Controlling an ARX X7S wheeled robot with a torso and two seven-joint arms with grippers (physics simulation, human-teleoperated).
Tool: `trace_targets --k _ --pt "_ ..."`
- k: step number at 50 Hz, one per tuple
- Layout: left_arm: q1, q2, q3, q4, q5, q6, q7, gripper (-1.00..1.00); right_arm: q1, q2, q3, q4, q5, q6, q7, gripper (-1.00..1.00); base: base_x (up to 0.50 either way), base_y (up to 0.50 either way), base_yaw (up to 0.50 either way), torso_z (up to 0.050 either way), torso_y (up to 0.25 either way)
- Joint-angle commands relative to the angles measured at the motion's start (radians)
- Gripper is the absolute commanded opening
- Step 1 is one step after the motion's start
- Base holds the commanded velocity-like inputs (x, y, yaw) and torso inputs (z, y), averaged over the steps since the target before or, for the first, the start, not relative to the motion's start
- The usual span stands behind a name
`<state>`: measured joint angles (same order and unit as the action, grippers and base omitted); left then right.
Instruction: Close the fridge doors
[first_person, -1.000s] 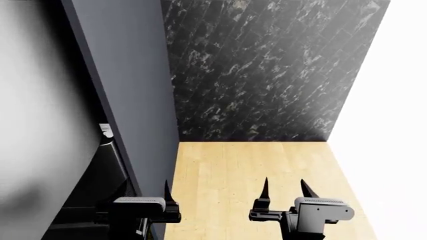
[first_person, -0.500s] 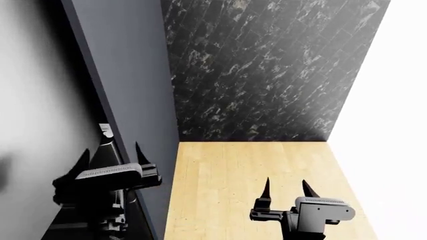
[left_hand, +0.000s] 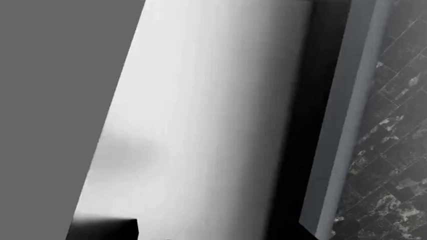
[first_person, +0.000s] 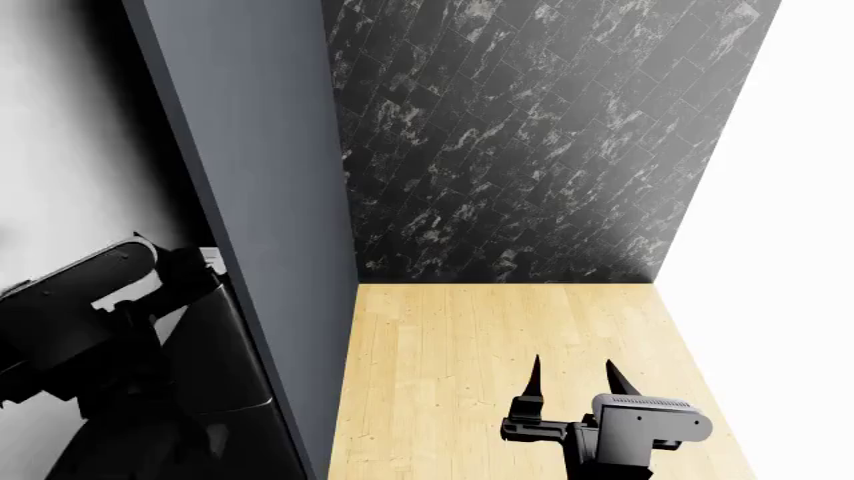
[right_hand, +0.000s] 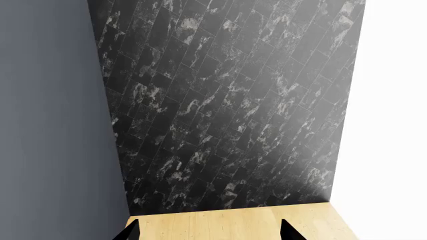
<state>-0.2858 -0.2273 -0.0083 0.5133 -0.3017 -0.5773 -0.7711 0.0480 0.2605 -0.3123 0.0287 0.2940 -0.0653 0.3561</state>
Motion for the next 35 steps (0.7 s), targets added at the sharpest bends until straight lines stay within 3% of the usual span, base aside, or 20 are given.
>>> trace_targets --k 1,12,21,27,35 --pt "-0.021 0.016 -0.143 -0.041 -0.043 -0.025 -0.039 1.0 0.001 0.003 -0.003 0.002 0.006 -0.004 0.0 1.0 0.0 0.0 0.0 0.0 0.0" --pt "-0.085 -0.056 -0.23 -0.02 -0.103 -0.154 -0.06 1.0 -0.001 0.006 -0.006 -0.001 0.007 -0.006 0.004 1.0 0.0 0.0 0.0 0.0 0.0" --pt "-0.169 -0.145 -0.307 -0.076 -0.183 -0.238 0.0 1.0 -0.002 0.009 -0.008 -0.001 0.009 -0.01 0.006 1.0 0.0 0.0 0.0 0.0 0.0" --pt "-0.267 -0.232 -0.295 -0.091 -0.227 -0.352 0.032 1.0 0.0 0.01 -0.01 0.001 0.008 -0.01 0.009 1.0 0.0 0.0 0.0 0.0 0.0" --pt "-0.517 -0.382 -0.199 -0.158 -0.279 -0.585 0.068 1.0 -0.001 0.011 -0.012 0.0 0.009 -0.012 0.012 1.0 0.0 0.0 0.0 0.0 0.0"
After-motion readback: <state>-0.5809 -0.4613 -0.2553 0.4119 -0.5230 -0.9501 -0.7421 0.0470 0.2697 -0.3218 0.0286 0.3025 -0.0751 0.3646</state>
